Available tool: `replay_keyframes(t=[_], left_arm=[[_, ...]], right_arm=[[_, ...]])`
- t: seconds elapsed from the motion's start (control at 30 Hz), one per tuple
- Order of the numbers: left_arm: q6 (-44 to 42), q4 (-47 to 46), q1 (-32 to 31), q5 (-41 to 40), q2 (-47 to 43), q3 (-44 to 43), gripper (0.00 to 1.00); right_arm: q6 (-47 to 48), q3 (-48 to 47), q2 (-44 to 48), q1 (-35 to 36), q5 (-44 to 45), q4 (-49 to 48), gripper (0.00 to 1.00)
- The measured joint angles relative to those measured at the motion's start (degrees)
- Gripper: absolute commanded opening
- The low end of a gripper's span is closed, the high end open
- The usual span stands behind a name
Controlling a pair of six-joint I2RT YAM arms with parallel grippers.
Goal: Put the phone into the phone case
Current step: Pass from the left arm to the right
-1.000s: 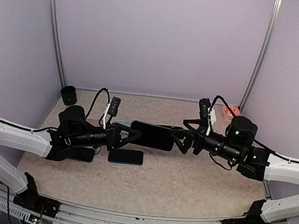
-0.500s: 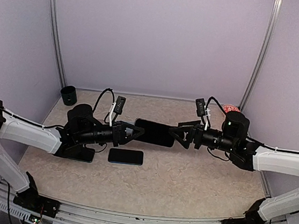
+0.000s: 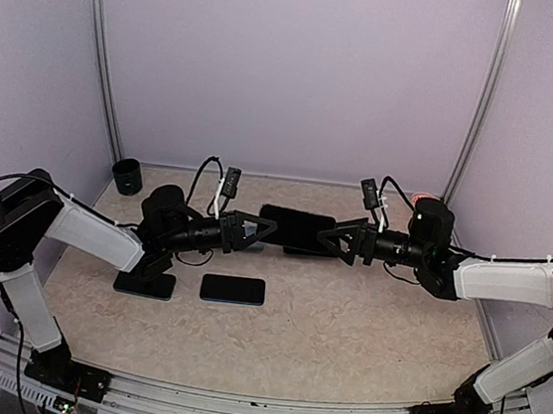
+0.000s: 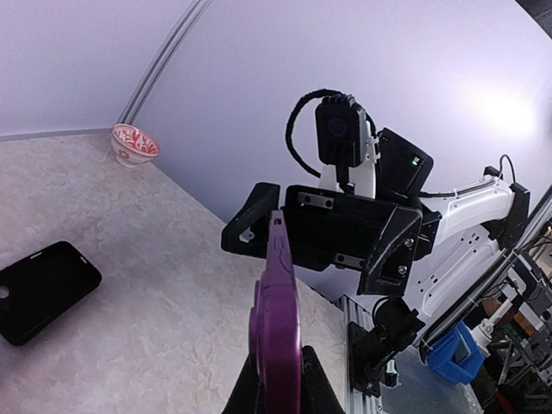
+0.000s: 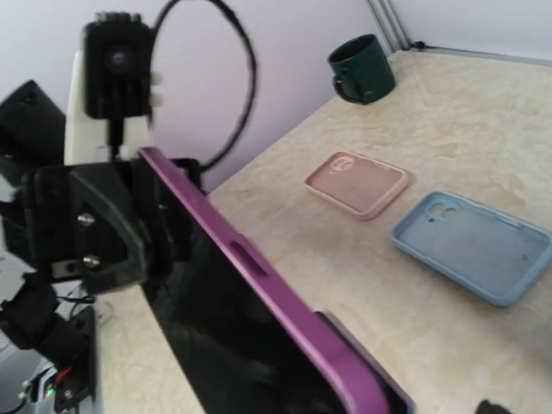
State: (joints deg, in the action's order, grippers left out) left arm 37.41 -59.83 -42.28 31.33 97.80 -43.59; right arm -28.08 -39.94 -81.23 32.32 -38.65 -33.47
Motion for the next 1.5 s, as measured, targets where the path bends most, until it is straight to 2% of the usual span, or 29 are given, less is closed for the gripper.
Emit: replay_keyframes(t=[0.27,0.6,0.8,0.93,1.03,1.3,1.4,1.5], left_arm=[[7.32,-11.74,0.15,3.58,9.44,-3.39,0.0],[8.9,-13.94,0.15,3.8,11.32,-4.72,0.0],[8.81,-14.16,0.09,3.3,11.39,-4.85,0.0],[8.76,-14.12,-0.2,3.17,12.37,-6.45,0.0],[8.59,-14.12,-0.66,3.21,12.57,-6.62,0.0],[7.43,-12.92,-1.53,3.26,12.74,-7.39,0.0],[7.06,-12.72,-1.51,3.39,12.72,-7.39,0.0],[6.8,-12.48,-1.46,3.37,12.63,-7.34,0.0]], right_arm=[[-3.26,-1.57,-5.62,-0.57,-7.26,-5.77,0.93],[-10.73,-1.57,-8.68,-0.57,-12.2,-15.85,0.85],[-12.74,-1.57,-10.05,-0.57,-13.44,-18.45,0.77],[-13.2,-1.57,-10.05,-0.57,-13.6,-19.21,0.66],[-13.07,-1.57,-10.05,-0.57,-13.6,-18.97,0.52],[-11.74,-1.57,-10.05,-0.57,-13.38,-17.38,0.35],[-11.5,-1.57,-10.05,-0.63,-13.14,-16.85,0.35],[-11.06,-1.57,-10.05,-0.68,-13.2,-16.57,0.44]])
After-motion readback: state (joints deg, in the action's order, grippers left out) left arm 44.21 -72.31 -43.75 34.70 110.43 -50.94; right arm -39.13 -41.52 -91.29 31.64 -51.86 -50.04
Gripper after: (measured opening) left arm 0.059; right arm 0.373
